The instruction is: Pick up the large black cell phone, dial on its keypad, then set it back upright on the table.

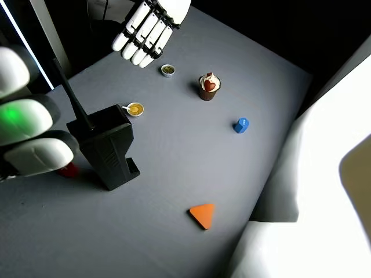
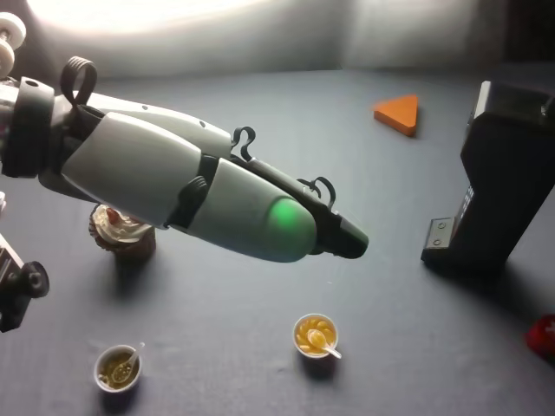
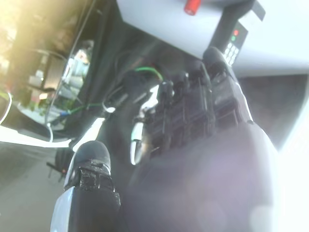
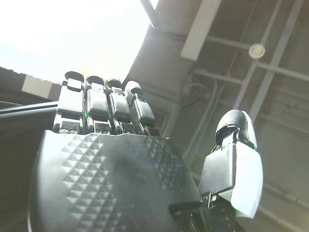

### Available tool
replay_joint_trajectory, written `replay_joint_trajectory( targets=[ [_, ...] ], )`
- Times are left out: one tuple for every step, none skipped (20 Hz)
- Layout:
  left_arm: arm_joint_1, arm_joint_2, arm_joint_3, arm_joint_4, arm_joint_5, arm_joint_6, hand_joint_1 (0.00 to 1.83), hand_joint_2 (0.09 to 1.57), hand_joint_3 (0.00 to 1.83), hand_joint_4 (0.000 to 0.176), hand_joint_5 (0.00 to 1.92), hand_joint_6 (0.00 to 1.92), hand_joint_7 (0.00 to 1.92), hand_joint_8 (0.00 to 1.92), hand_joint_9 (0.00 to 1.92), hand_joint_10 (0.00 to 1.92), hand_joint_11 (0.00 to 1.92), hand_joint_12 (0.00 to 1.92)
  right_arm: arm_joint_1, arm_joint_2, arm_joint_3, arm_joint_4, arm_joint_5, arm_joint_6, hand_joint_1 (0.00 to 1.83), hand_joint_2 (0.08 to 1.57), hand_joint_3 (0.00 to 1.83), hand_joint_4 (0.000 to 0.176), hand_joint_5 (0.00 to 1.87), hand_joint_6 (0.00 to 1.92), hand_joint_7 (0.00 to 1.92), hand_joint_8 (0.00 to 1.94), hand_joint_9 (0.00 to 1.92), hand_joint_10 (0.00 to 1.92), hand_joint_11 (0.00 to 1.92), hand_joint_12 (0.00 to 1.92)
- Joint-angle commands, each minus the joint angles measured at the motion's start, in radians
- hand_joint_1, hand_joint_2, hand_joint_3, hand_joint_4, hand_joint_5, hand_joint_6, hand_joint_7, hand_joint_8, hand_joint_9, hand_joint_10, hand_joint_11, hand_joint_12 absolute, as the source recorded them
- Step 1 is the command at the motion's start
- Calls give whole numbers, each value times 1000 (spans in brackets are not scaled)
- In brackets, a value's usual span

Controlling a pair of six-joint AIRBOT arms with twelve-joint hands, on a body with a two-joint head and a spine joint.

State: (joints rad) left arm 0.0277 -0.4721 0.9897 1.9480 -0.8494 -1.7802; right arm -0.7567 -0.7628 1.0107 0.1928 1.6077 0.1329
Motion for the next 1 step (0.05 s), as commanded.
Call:
replay_joint_trajectory(
  targets=[
    [-28,2,-1,-80,2,-9,0,1221,0,0,242,3,184,3,154,2,0,521,9,33,1,-2,115,1,98,921,1,70,0,0,0,0,0,0,0,0]
  ],
)
